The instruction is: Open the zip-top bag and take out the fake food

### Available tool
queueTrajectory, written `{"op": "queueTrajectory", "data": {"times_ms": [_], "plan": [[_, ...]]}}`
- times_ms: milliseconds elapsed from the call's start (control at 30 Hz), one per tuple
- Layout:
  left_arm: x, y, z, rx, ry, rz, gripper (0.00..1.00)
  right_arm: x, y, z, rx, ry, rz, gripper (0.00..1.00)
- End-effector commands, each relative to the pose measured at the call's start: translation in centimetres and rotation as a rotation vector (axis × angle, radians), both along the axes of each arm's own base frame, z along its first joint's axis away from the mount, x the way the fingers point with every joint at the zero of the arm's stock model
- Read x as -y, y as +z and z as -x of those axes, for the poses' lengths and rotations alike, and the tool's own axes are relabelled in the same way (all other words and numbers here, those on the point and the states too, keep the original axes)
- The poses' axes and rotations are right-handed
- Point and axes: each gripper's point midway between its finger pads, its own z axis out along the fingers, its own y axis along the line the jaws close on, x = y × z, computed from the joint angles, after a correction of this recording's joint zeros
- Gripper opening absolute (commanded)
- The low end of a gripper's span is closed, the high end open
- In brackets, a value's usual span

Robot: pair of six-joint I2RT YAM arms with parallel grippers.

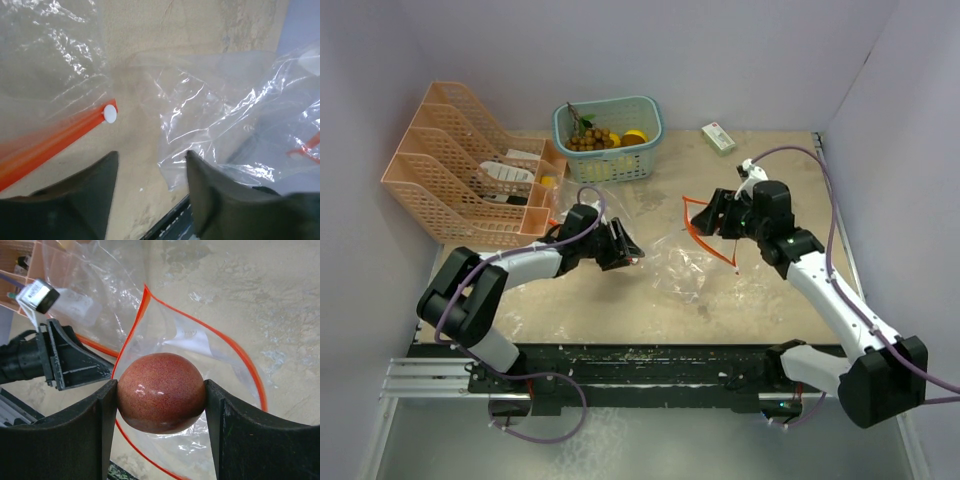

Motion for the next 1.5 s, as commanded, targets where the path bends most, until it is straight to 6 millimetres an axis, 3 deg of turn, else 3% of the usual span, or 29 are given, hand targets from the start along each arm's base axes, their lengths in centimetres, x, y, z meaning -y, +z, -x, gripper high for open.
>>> {"op": "queueTrajectory", "data": {"times_ms": [0, 67, 133, 200, 267, 367, 467, 667, 700, 900, 1067, 1367, 1400, 1467], "plan": [[0.4, 2.4, -0.7, 0.07, 0.007, 0.061, 0.78, -0.1, 6.0, -0.4, 0.129, -0.005, -0.051, 0.4], [0.3, 2.7, -0.8, 0.079, 0.011, 0.063, 0.93, 0.1, 7.2, -0.2, 0.16, -0.015, -0.059, 0.39], [0.3, 3.0, -0.9, 0.088, 0.01, 0.064, 1.0, 0.3, 8.1, -0.2, 0.179, -0.025, -0.065, 0.39], [0.4, 3.1, -1.0, 0.091, 0.007, 0.063, 0.99, 0.4, 8.2, -0.3, 0.182, -0.035, -0.063, 0.38], [0.5, 3.4, -1.1, 0.096, 0.002, 0.062, 0.99, 0.2, 10.1, -0.8, 0.222, -0.033, -0.077, 0.38], [0.6, 3.7, -1.2, 0.106, -0.004, 0.061, 0.99, -0.6, 10.9, -1.9, 0.241, -0.002, -0.093, 0.38], [0.6, 4.0, -1.2, 0.115, -0.009, 0.062, 0.99, -1.6, 11.6, -3.8, 0.27, 0.02, -0.1, 0.4], [0.4, 3.6, -0.7, 0.119, -0.016, 0.065, 0.99, -4.4, 13.8, -9.9, 0.357, 0.096, -0.095, 0.42], [0.3, 3.6, -0.5, 0.117, -0.016, 0.068, 0.99, -5.0, 13.0, -11.5, 0.343, 0.099, -0.091, 0.43], [-0.1, 3.8, 0.0, 0.125, -0.023, 0.054, 0.99, -7.9, 13.1, -19.3, 0.356, 0.101, -0.091, 0.45], [-0.6, 5.1, 0.6, 0.151, -0.048, 0.013, 0.99, -11.2, 11.6, -23.6, 0.358, 0.115, -0.044, 0.48], [-2.5, 6.1, 2.1, 0.183, -0.062, -0.079, 0.99, -15.4, 9.5, -28.1, 0.38, 0.124, 0.006, 0.51], [-2.5, 6.0, 2.2, 0.181, -0.063, -0.08, 0.99, -15.6, 9.1, -28.2, 0.368, 0.125, -0.001, 0.56], [-2.6, 6.1, 2.4, 0.178, -0.061, -0.083, 0.99, -16.0, 8.4, -28.0, 0.333, 0.14, -0.024, 0.74]]}}
